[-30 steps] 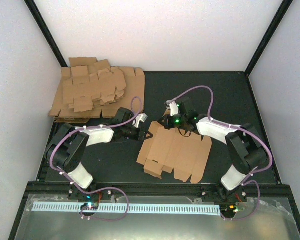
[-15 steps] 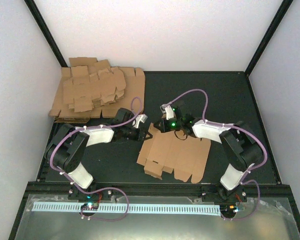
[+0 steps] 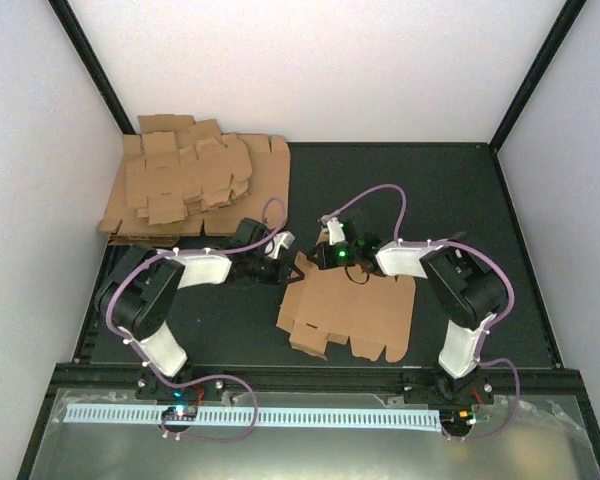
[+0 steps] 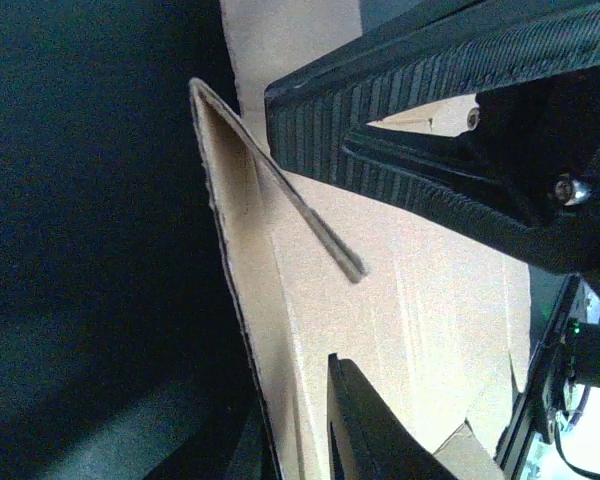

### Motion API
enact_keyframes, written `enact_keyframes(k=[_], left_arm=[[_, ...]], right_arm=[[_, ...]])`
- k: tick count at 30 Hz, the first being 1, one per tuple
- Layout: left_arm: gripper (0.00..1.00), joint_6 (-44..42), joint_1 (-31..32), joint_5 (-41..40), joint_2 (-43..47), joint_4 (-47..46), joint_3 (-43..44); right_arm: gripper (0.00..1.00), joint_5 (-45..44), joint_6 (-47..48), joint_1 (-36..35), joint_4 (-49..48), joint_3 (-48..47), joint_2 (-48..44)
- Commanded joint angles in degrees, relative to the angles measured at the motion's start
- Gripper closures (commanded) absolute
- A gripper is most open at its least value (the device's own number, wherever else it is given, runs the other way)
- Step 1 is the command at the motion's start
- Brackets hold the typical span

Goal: Fold the paper box

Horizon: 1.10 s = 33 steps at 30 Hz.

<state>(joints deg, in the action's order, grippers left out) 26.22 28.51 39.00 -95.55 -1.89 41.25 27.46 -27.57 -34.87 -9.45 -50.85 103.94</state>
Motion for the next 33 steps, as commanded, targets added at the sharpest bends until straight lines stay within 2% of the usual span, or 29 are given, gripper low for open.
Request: enact_keyframes(k=[1, 6, 11, 23, 27, 33], left_arm=[[0.78, 1.36, 0.49, -2.15, -1.93, -0.48, 2.34], [0.56, 2.05, -0.15, -6.61, 1.19, -0.38, 0.41], [0.44, 1.74, -0.69, -11.32, 5.79, 1.68, -0.16], [0.39, 2.00, -1.34, -16.38, 11.12, 2.62, -0.36], [0.39, 0.85, -1.38, -17.06, 13.77, 4.73, -0.02], [0.38, -3.31, -1.36, -15.56, 17.53, 13.91, 0.91]], right_arm=[[0.98, -2.60, 0.06, -0.45, 0.87, 0.12, 1.39], [0.98, -3.03, 0.43, -0.41, 1.32, 0.13, 1.78], [0.98, -2.59, 0.28, -0.90, 1.02, -0.03, 2.38], [0.98, -3.86, 1.01, -2.44, 1.71, 0.46, -1.23], [0.98, -6.78, 2.69, -2.48, 4.73, 2.85, -6.91], [0.97, -10.14, 5.64, -2.47, 11.81, 8.55, -18.51]])
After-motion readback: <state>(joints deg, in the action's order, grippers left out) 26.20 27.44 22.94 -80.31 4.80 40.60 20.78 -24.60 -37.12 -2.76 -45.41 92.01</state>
